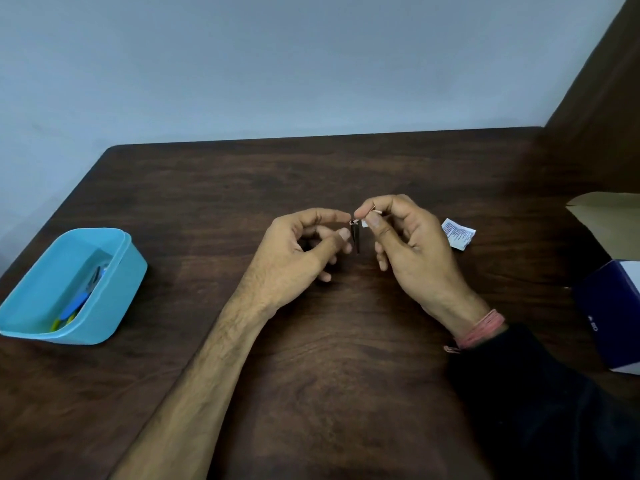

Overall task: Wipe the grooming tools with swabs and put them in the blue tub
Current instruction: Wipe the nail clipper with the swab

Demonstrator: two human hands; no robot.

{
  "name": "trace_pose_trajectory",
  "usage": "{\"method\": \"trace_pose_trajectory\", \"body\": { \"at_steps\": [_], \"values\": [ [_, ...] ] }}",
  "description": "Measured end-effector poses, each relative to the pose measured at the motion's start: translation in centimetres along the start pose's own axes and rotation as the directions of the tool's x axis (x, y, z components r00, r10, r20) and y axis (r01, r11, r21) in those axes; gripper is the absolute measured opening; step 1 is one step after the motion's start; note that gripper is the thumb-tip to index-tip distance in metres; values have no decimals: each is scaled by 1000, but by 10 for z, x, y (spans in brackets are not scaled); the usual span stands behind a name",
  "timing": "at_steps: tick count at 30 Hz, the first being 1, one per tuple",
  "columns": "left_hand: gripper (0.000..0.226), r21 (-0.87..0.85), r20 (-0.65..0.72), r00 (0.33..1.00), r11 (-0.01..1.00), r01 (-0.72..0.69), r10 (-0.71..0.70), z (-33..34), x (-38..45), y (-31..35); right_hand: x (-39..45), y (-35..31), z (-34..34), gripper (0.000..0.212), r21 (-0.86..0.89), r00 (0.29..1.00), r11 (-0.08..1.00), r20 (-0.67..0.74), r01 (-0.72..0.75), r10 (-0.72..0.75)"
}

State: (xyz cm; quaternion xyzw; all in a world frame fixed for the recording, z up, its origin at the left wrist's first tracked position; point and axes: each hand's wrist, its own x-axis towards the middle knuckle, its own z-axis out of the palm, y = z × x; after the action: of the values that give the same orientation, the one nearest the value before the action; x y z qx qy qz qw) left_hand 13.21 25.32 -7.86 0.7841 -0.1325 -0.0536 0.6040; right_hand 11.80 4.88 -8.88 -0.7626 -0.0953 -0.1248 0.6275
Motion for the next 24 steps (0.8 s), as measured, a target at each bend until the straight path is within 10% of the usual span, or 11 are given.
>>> {"method": "trace_pose_trajectory", "body": {
  "at_steps": [24],
  "values": [
    [15,184,-11,998,982,-54,57,8,2,-8,-2,0,0,15,50,991,998,-131,-30,36]
  ]
}}
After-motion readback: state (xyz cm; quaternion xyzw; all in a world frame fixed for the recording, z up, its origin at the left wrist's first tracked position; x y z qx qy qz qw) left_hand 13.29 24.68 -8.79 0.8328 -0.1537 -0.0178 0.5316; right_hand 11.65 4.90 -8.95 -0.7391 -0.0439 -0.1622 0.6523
